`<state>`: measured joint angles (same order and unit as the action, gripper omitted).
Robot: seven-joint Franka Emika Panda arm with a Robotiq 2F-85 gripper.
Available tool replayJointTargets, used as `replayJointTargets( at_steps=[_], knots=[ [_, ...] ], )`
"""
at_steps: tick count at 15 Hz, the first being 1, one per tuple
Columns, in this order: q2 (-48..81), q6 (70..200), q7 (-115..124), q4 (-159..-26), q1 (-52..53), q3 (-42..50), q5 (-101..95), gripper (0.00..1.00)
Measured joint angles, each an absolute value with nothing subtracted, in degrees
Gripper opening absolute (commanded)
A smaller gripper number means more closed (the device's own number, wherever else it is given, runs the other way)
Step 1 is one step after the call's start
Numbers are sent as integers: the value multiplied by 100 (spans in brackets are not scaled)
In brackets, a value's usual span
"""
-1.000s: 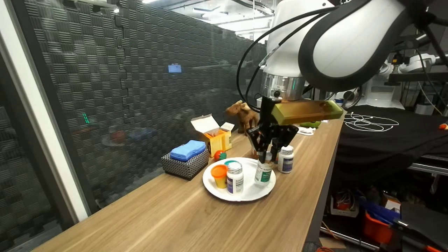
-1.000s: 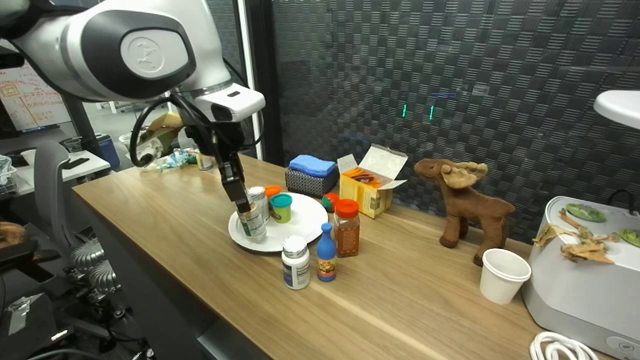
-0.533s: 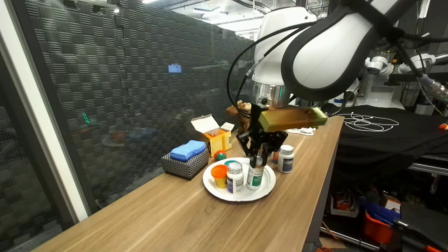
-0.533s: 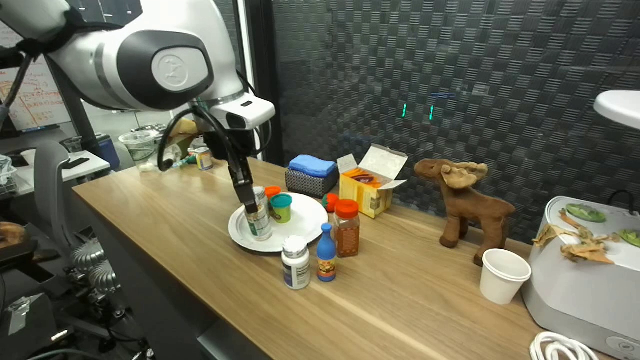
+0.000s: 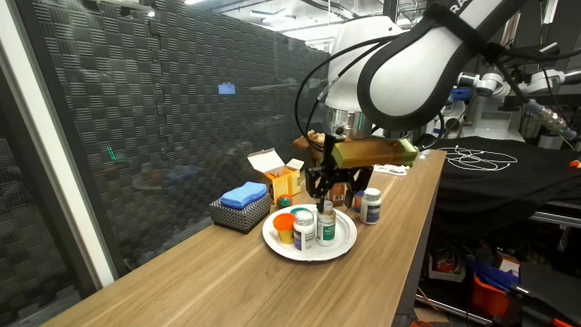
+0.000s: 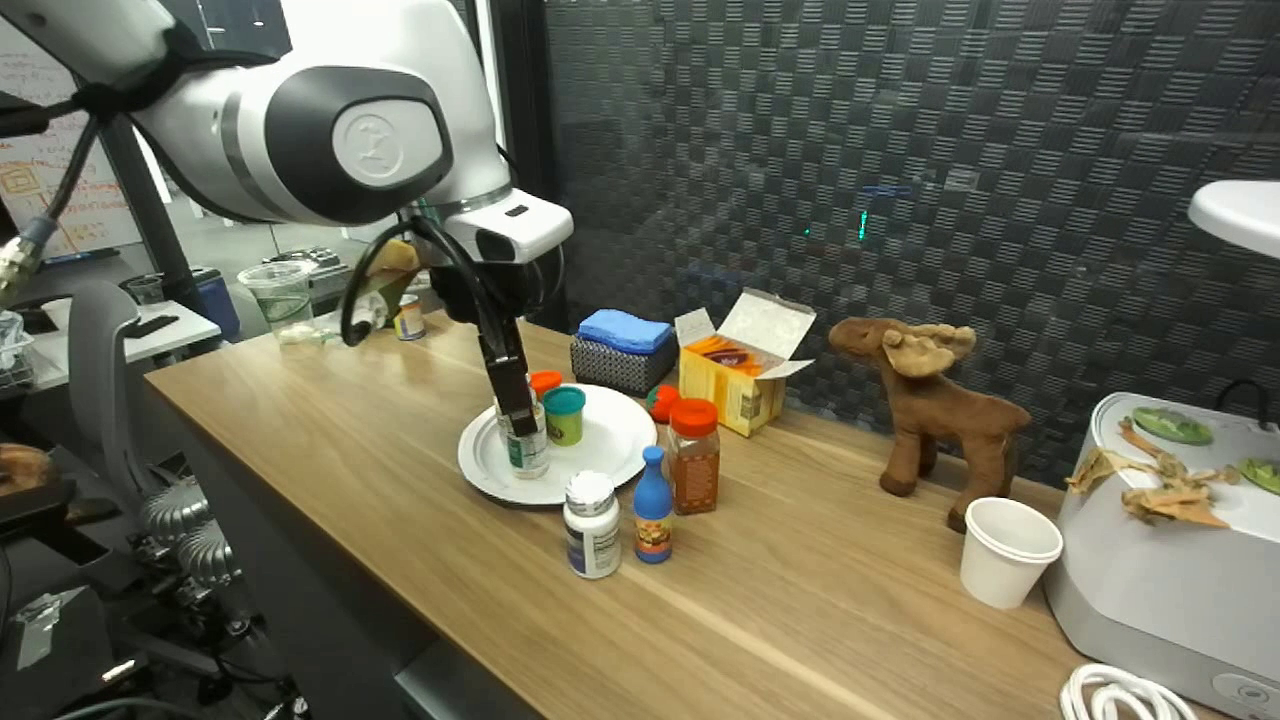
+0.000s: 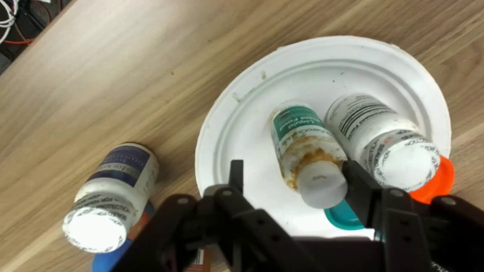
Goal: Put the bottles and the orange plushie surrounding the white plate on the white plate
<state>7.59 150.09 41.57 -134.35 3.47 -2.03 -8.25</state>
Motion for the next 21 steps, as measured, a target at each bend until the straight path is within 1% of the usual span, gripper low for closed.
replayJointTargets(
  at_steps=[1, 8, 21],
  knots=[
    [731, 15010, 4216, -13436, 346, -102, -870, 100],
    [413, 15014, 4838, -13518, 91, 619, -1663, 99],
    [377, 15007, 4836, -13869, -102, 650, -1627, 100]
  ],
)
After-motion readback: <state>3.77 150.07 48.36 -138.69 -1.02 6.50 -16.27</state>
